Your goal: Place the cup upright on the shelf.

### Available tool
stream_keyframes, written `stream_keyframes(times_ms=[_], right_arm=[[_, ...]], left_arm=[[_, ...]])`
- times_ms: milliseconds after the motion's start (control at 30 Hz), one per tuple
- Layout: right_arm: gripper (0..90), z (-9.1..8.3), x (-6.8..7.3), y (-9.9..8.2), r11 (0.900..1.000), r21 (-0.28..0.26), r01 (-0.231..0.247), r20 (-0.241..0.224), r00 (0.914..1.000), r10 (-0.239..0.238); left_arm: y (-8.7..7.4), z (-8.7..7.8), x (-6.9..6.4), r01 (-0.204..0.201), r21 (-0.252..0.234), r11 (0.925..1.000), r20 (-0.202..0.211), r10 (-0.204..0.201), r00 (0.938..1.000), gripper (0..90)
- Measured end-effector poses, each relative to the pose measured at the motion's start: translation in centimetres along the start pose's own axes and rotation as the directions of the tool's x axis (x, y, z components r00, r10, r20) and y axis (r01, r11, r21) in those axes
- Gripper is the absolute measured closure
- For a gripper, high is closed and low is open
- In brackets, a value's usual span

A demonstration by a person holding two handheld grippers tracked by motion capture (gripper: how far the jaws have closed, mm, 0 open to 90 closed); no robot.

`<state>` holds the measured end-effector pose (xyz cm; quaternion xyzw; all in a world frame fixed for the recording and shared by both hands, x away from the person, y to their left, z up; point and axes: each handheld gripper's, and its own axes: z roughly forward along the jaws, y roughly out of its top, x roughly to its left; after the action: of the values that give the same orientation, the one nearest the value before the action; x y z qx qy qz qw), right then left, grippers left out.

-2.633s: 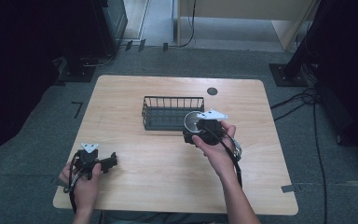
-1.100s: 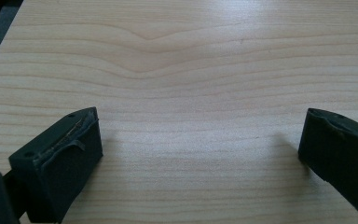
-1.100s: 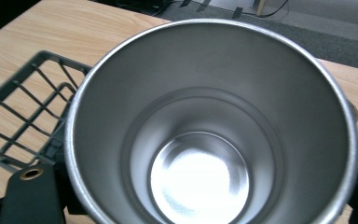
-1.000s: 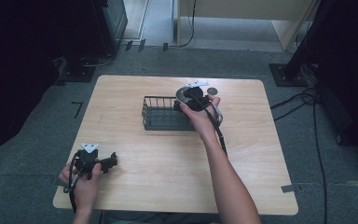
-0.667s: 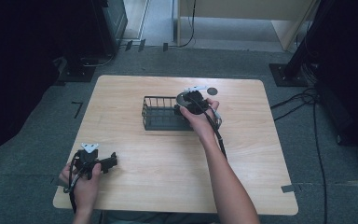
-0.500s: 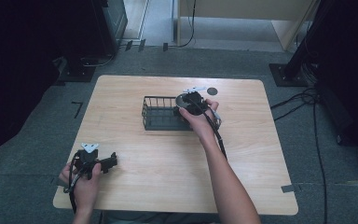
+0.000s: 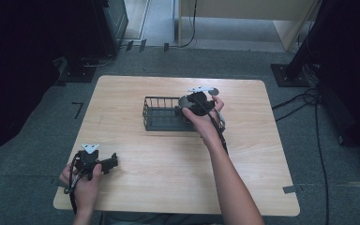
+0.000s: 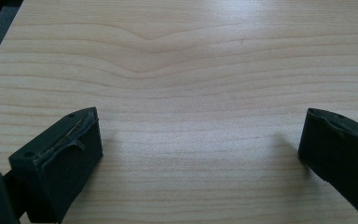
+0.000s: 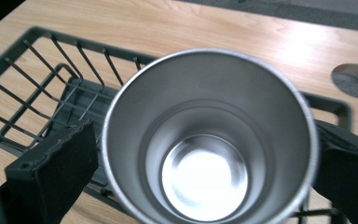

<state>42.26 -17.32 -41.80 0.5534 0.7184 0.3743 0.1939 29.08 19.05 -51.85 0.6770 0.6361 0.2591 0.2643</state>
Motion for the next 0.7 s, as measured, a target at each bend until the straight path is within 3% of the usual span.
stream_keyframes(times_ms=[300,700], right_arm=[[0.0,-3.2,-0.7,0.0,0.9986,-0.053,0.002,0.001,1.0,-0.002],[0.0,-6.4,-3.4,-3.1,0.9968,-0.073,-0.033,0.028,0.999,0.035]], left_arm=[[0.0,0.0,0.0,0.0,0.0,1.0,0.0,0.0,1.0,0.0],[0.0,0.0,0.0,0.0,-0.001,1.0,0.0,0.0,1.0,0.0]])
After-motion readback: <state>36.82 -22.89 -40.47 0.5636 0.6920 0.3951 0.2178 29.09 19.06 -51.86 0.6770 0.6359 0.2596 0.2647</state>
